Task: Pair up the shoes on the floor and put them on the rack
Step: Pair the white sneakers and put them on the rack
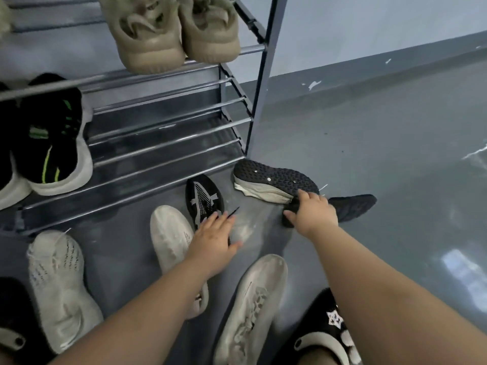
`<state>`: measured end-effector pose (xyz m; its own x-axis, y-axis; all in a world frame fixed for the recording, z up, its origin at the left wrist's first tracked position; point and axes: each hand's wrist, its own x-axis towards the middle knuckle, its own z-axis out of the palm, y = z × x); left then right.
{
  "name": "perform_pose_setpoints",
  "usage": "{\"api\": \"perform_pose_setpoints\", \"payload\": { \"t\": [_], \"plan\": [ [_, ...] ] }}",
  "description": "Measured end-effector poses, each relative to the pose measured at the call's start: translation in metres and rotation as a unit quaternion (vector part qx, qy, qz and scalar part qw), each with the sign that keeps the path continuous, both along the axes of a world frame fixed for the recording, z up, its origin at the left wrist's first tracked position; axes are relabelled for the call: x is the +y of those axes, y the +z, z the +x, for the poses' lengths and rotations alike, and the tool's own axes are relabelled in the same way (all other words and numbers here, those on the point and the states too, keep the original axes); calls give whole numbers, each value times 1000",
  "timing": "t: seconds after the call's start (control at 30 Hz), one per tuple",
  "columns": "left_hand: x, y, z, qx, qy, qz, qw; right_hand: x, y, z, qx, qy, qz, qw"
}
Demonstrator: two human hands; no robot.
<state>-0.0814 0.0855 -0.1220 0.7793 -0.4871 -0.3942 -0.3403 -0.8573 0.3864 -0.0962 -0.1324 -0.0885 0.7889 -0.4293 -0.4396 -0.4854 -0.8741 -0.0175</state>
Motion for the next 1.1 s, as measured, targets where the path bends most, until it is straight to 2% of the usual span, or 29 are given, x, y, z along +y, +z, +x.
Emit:
{"api": "perform_pose_setpoints", "payload": {
  "t": [0.2, 0.37, 0.57, 0.77, 0.93, 1.1],
  "plan": [
    [-28, -10, 69, 0, -12, 5, 1000, -35, -12, 64, 8, -14, 19, 1000],
    [-49, -26, 123, 93, 72, -30, 993, -44, -46, 95, 10, -35, 86, 996],
    [-72, -58, 162, 216, 224, -86, 946, -47, -85, 116, 7, -2, 109, 994],
    [-85, -72, 167, 277, 256, -203, 904, -56, -96, 132, 29, 16, 91, 995],
    [-87, -74, 158, 343, 329, -253, 843, -61, -89, 127, 47, 35, 45, 997],
    [-80, -58, 144, 291, 338, -271, 853, -55, -79, 116, -13, 28, 111, 993]
  ]
}}
